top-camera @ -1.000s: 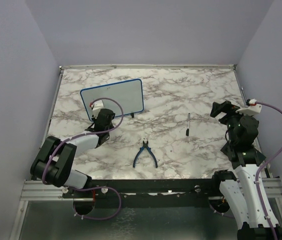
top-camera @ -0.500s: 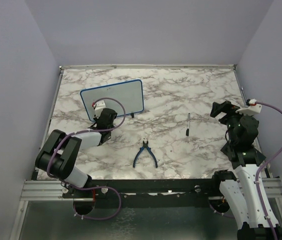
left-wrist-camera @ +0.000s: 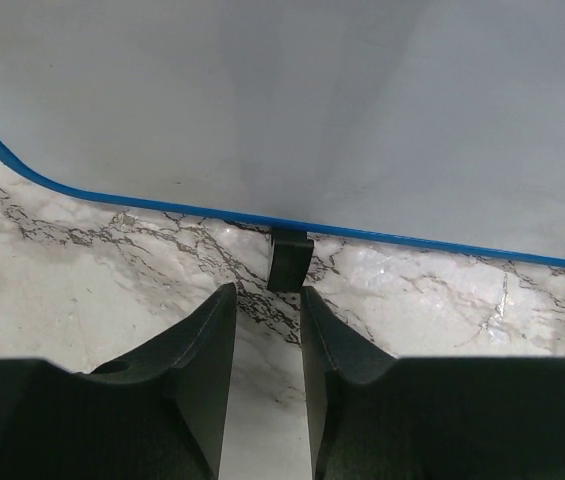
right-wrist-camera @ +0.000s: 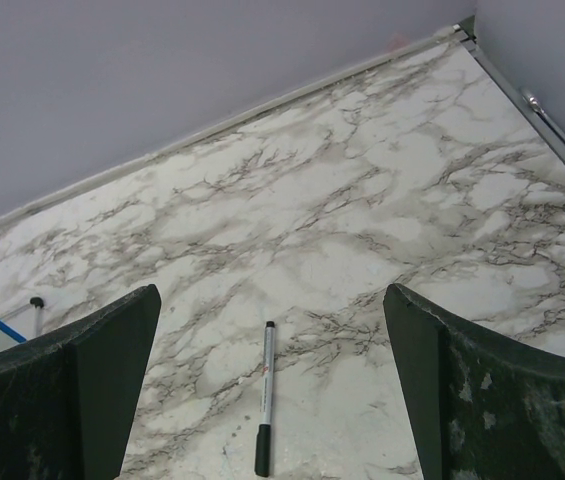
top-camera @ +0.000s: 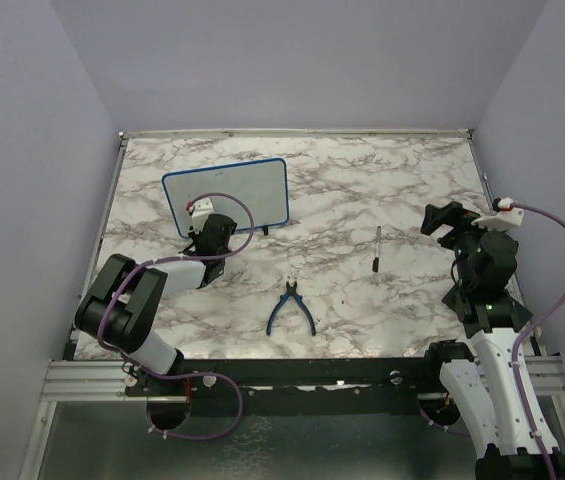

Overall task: Write a sentence on the whiteboard
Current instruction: Move the whiteboard to the center of the board.

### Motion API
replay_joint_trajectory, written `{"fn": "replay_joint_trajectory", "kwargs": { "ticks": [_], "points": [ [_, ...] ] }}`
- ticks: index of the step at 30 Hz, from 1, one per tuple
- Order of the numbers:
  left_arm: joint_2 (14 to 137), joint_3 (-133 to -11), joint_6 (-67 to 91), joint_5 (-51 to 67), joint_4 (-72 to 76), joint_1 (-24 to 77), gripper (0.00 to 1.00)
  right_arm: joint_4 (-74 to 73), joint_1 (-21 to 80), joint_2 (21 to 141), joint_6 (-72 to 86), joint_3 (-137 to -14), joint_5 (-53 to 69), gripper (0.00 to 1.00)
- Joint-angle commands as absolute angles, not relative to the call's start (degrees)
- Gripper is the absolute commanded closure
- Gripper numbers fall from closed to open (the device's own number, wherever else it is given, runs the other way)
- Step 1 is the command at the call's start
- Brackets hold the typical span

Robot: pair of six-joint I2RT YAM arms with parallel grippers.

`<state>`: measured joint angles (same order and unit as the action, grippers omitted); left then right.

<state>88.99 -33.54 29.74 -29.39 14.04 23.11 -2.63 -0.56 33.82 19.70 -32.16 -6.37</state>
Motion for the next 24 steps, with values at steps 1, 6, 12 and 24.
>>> {"fn": "replay_joint_trajectory", "kwargs": {
  "ticks": [1,6,12,24],
  "points": [
    [89.19,-34.27,28.45,-31.84,17.46,23.29,0.65,-1.24,-0.7,34.08,20.04,-31.25,-4.93,0.02],
    [88.7,-33.12,27.5,-31.29,19.82,23.37,0.65,-1.37,-0.7,34.18,20.04,-31.28,-4.79,0.02],
    [88.78,-32.89,26.23,-30.37,21.11,23.38,0.65,-1.44,-0.7,34.28,20.03,-31.36,-4.58,0.02],
    [90.36,-33.27,25.67,-30.31,21.15,23.38,0.69,-1.74,-0.7,34.02,19.97,-31.33,-4.48,0.02]
  ]
}}
